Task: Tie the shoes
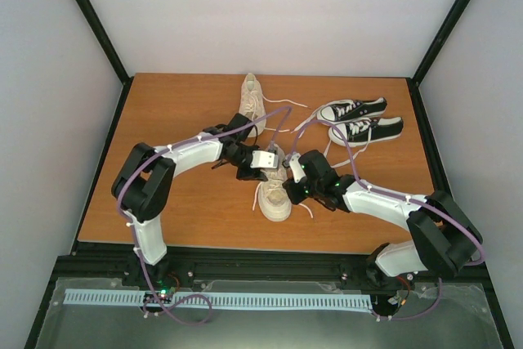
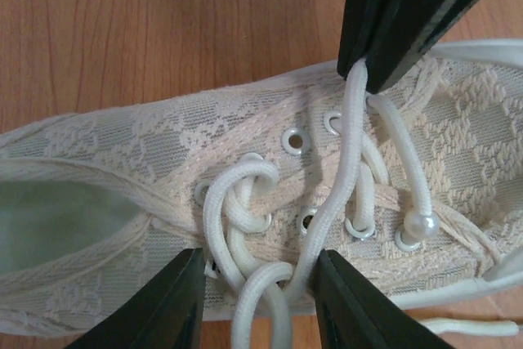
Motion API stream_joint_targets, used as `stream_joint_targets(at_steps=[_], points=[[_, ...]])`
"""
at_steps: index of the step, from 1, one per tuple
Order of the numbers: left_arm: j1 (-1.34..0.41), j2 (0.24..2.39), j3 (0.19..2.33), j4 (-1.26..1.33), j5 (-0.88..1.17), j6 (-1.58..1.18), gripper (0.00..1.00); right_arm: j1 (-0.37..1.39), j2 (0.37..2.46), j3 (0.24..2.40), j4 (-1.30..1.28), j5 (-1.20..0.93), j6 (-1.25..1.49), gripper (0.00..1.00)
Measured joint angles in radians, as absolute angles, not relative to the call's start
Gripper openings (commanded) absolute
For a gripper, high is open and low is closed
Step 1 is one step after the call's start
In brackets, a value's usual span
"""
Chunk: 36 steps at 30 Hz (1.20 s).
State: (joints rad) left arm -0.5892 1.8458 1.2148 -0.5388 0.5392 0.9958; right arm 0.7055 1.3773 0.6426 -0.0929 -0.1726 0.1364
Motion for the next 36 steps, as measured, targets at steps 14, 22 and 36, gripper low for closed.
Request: stream_joint_targets(at_steps=[14, 22, 36], points=[[-0.589, 1.877, 1.269, -0.589, 0.564, 0.994, 0.06, 0.692, 1.377, 0.643, -0.091, -0.207, 0.144, 0.36], [-0.589, 1.876, 1.268, -0.587, 0.566, 0.992, 0.10, 0.544, 1.342, 0.634, -0.031, -0.421, 0.173, 0.30], [-0.589, 1.876, 1.267, -0.588, 0.566, 0.960, 0.16, 0.517, 1.557, 0.695, 0.093, -0.548, 0.263, 0.25]])
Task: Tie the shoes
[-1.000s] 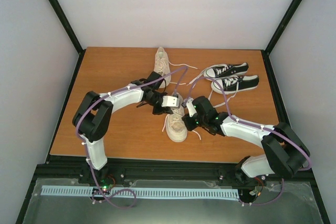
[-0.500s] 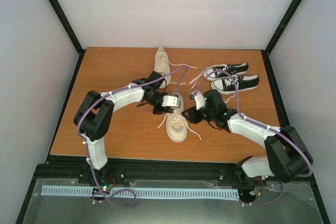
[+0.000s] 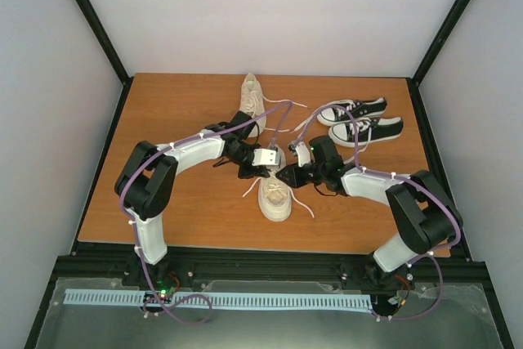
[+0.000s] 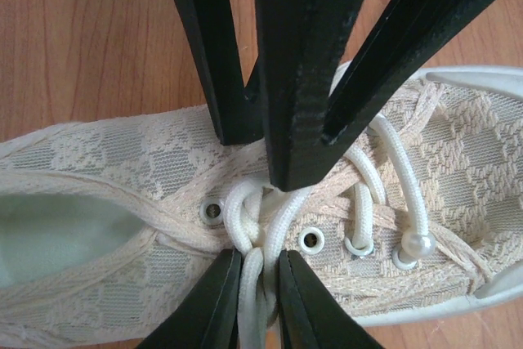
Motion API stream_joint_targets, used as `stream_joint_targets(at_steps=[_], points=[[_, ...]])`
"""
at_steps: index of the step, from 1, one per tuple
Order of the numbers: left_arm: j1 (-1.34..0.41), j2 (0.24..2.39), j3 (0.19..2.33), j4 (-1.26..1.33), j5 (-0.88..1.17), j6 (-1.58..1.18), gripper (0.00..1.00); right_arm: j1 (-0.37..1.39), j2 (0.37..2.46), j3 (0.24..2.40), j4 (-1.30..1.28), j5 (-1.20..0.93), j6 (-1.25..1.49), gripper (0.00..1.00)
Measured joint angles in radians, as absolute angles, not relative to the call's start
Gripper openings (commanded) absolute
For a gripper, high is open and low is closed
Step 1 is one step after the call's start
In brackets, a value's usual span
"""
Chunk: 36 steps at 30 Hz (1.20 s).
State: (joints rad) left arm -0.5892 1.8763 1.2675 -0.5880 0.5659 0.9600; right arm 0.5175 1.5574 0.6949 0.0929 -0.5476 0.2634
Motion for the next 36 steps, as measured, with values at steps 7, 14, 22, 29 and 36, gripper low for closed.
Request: stream_joint_targets(at_steps=[7, 14, 22, 29, 36], points=[[-0.589, 1.876, 1.267, -0.588, 0.566, 0.951, 0.17, 0.517, 1.581, 0.715, 0.116, -0.565, 0.272, 0.23], [-0.589, 1.876, 1.267, -0.588, 0.566, 0.942, 0.17, 0.523, 1.613, 0.744, 0.118, -0.567, 0.274, 0.11], [-0.589, 1.876, 1.267, -0.591, 0.567, 0.920, 0.26, 0.524, 1.615, 0.748, 0.107, -0.590, 0.264, 0.03], [-0.589, 1.876, 1.268, -0.591, 0.569, 0.902, 0.31, 0.524, 1.596, 0.748, 0.100, -0.621, 0.249, 0.03], [-0.589, 1.876, 1.271, -0.591, 0.577, 0.885, 0.25, 0.524, 1.563, 0.748, 0.099, -0.649, 0.229, 0.03]])
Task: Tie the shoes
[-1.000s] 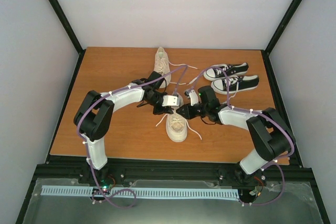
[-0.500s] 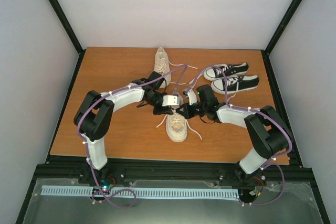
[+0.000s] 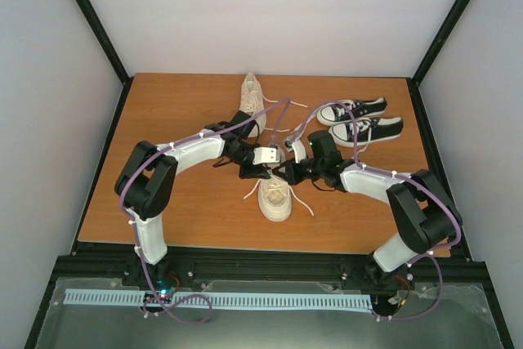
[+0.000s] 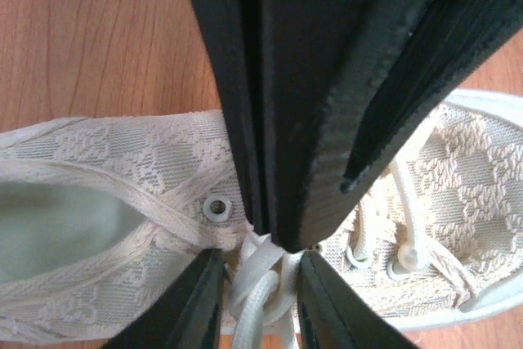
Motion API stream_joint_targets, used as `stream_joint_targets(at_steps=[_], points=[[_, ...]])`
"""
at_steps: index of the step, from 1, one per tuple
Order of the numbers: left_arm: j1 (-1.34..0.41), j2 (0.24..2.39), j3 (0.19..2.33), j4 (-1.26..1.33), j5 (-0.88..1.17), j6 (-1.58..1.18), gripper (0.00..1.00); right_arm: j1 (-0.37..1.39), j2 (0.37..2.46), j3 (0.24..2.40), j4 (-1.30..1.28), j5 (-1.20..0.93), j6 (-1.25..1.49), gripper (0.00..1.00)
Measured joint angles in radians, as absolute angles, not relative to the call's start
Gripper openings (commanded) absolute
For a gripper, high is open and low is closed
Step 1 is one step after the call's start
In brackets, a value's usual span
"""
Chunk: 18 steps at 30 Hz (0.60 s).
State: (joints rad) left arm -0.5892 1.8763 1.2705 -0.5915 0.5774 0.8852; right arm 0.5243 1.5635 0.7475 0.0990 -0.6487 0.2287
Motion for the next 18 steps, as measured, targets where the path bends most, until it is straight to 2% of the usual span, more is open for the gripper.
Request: stream_joint_targets(at_steps=[5, 13, 15, 16, 18], points=[[-0.589, 1.876, 1.274, -0.590, 0.584, 0.873, 0.08, 0.524, 1.563, 0.748, 0.086, -0.651, 0.218, 0.03], [-0.589, 1.876, 1.274, -0.584, 0.587, 0.863, 0.01, 0.524, 1.563, 0.748, 0.074, -0.665, 0.201, 0.03], [-0.589, 1.876, 1.275, -0.584, 0.585, 0.856, 0.01, 0.524, 1.563, 0.748, 0.068, -0.675, 0.194, 0.10], [-0.589, 1.876, 1.277, -0.585, 0.583, 0.851, 0.01, 0.524, 1.563, 0.749, 0.061, -0.678, 0.187, 0.19], [-0.590, 1.876, 1.280, -0.584, 0.579, 0.843, 0.01, 0.524, 1.563, 0.755, 0.039, -0.686, 0.176, 0.30]])
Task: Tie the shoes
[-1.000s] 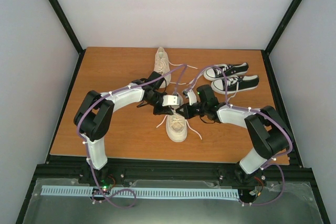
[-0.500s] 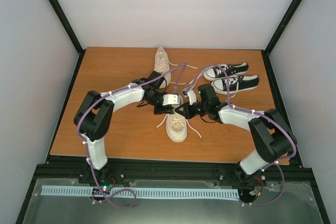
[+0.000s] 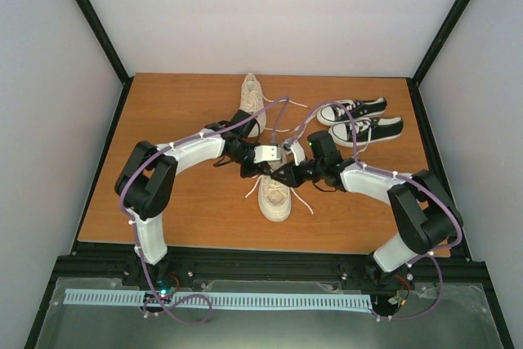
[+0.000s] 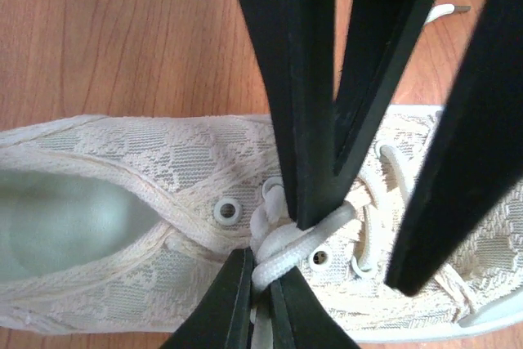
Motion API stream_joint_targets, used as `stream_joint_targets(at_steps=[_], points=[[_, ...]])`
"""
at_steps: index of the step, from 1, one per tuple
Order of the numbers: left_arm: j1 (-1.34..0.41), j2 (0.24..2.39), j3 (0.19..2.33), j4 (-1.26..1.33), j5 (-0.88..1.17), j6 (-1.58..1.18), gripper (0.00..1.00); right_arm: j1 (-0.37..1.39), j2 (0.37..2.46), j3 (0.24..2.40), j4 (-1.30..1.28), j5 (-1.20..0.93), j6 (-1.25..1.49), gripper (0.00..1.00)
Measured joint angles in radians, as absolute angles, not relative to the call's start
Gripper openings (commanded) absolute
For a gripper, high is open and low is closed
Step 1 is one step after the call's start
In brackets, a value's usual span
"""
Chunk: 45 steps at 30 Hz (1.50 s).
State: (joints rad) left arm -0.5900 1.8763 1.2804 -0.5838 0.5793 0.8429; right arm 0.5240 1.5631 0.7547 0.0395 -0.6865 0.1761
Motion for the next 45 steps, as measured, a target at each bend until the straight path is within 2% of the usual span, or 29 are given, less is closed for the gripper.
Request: stream_joint_targets(at_steps=[2, 4, 9, 14, 22, 42, 45], points=[[-0.590, 1.876, 1.280, -0.579, 0.575, 0.834, 0.01, 0.519, 1.550, 0.757, 0.024, -0.693, 0.157, 0.33], [-0.590, 1.876, 1.279, -0.572, 0.571, 0.831, 0.01, 0.504, 1.521, 0.756, 0.008, -0.696, 0.152, 0.31], [-0.590, 1.867, 1.256, -0.533, 0.562, 0.822, 0.01, 0.432, 1.462, 0.782, -0.009, -0.696, 0.136, 0.17], [-0.590, 1.856, 1.251, -0.504, 0.549, 0.810, 0.01, 0.426, 1.565, 0.863, -0.011, -0.697, 0.126, 0.09], [-0.590, 1.856, 1.251, -0.494, 0.550, 0.799, 0.01, 0.446, 1.704, 0.908, -0.059, -0.762, 0.078, 0.08], [-0.590, 1.856, 1.251, -0.517, 0.544, 0.786, 0.01, 0.461, 1.744, 0.937, -0.084, -0.789, 0.023, 0.15], [-0.590, 1.856, 1.251, -0.519, 0.540, 0.781, 0.01, 0.461, 1.750, 0.941, -0.088, -0.792, 0.017, 0.10]])
